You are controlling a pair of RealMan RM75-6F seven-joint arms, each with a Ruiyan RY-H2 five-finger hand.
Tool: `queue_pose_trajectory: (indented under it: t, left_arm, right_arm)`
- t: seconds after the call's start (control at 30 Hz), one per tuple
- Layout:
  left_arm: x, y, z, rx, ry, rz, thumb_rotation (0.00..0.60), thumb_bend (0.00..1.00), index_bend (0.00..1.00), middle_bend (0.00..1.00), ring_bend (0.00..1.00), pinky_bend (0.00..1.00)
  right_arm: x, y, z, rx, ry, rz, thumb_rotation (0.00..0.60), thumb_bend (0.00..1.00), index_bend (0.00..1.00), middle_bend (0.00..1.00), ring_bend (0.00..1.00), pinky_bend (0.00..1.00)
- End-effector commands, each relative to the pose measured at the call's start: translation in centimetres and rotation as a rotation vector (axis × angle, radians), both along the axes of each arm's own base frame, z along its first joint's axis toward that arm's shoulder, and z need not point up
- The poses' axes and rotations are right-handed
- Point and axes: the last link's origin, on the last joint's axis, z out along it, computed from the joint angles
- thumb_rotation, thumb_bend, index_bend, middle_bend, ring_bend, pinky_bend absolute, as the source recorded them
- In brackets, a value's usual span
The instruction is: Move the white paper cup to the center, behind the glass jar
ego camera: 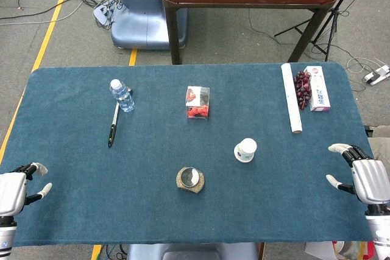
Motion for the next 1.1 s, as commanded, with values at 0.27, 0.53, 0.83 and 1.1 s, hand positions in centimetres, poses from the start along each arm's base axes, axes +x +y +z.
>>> queue_pose_trajectory:
  t: [0.27,0.53,0.83,1.1]
  left_arm:
    - [-0.1,-0.1,0.2,-0.006,-0.016,0.005,0.6,0.22,0.54,0.52,0.56,0.69]
    - [-0.2,-0.2,0.7,0.001,-0.034,0.017,0.6,0.22,0.54,0.52,0.56,0.69]
    - [-0.1,-0.4,1.0,0.003,-0.056,0.027,0.6,0.22,0.54,0.52,0.56,0.69]
    - [-0.1,-0.5,1.0,-0.009,-0.059,0.034,0.6,0.22,0.54,0.52,0.56,0.69]
  right_arm:
    - [-0.1,-0.5,-0.6,0.016,0.036,0.001,0.6,0.03,0.29,0.26,0.24,0.46]
    - [0.0,-3.2,-2.6,0.051,0.14,0.016,0.6,0.0,0.01,0.01,0.01,0.23]
    - [1.0,-7.8,-6.8,0.076,0.204,0.103,0.6,0.0,0.0,0.0,0.0,0.12]
    - [2.5,-11.0,-10.7,0.13,0.232,0.155,0.6,0.0,0.0,0.0,0.0,0.11]
